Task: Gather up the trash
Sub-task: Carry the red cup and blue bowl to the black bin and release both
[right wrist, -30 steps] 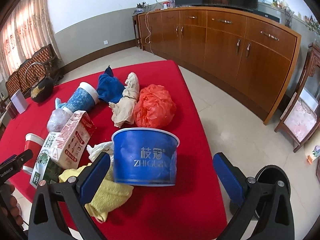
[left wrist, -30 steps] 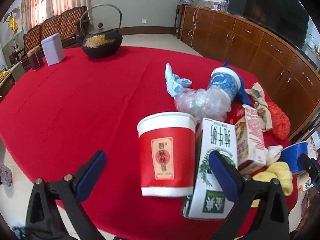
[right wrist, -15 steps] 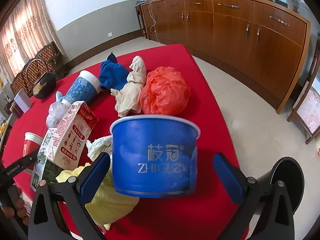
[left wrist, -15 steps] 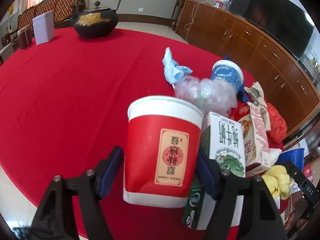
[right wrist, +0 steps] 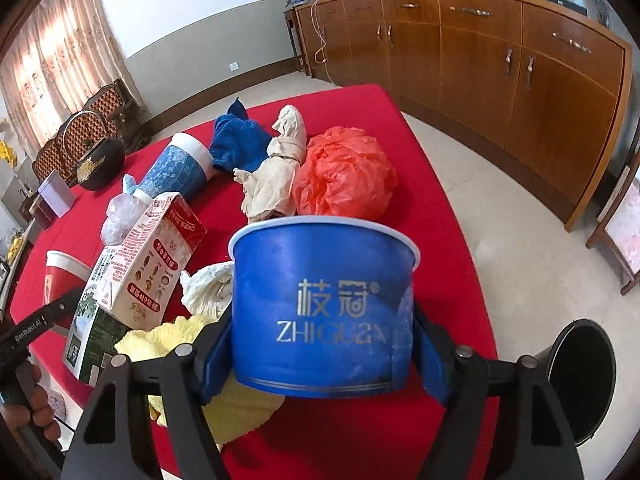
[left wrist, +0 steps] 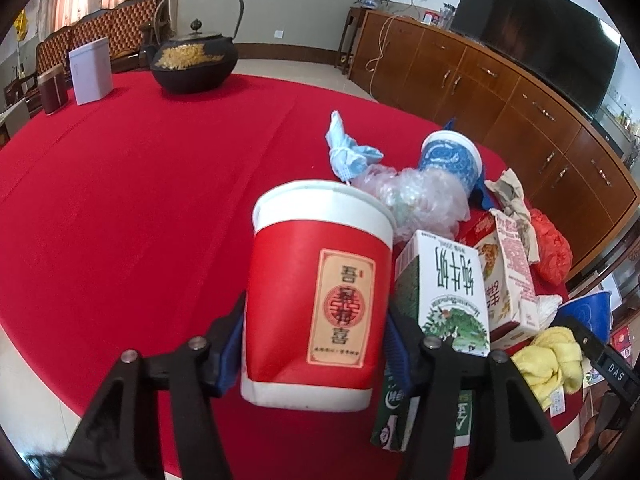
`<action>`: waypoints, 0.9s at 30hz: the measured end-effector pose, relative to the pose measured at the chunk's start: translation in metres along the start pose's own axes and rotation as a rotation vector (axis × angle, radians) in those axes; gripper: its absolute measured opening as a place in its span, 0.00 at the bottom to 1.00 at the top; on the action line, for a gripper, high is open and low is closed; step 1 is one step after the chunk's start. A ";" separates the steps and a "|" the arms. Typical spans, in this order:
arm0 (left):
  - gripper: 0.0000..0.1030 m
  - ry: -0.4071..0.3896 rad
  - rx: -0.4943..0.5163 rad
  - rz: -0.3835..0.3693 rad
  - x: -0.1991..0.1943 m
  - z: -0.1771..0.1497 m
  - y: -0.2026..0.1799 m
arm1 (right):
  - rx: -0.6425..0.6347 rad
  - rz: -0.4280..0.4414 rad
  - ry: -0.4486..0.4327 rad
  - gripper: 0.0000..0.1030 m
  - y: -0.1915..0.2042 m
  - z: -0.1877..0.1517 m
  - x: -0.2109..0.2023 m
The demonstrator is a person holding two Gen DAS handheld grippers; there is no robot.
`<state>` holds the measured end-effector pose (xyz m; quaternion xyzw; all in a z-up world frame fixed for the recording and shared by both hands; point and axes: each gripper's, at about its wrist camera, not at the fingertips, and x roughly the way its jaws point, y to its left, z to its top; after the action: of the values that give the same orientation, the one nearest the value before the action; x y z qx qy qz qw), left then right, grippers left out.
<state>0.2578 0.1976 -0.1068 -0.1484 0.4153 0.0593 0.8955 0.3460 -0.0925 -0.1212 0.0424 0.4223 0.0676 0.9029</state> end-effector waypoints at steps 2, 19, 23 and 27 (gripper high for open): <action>0.59 -0.010 0.000 0.005 -0.003 0.001 0.001 | -0.015 -0.008 -0.015 0.75 0.002 0.000 -0.005; 0.59 -0.090 0.068 -0.010 -0.060 -0.002 -0.025 | -0.054 -0.020 -0.106 0.75 0.004 -0.007 -0.066; 0.59 -0.099 0.093 -0.028 -0.072 -0.007 -0.040 | -0.043 -0.013 -0.119 0.75 -0.003 -0.014 -0.084; 0.59 -0.101 0.128 -0.058 -0.080 -0.014 -0.061 | -0.021 -0.008 -0.127 0.75 -0.016 -0.022 -0.100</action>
<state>0.2093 0.1367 -0.0411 -0.0997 0.3680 0.0140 0.9243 0.2666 -0.1233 -0.0614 0.0353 0.3638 0.0656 0.9285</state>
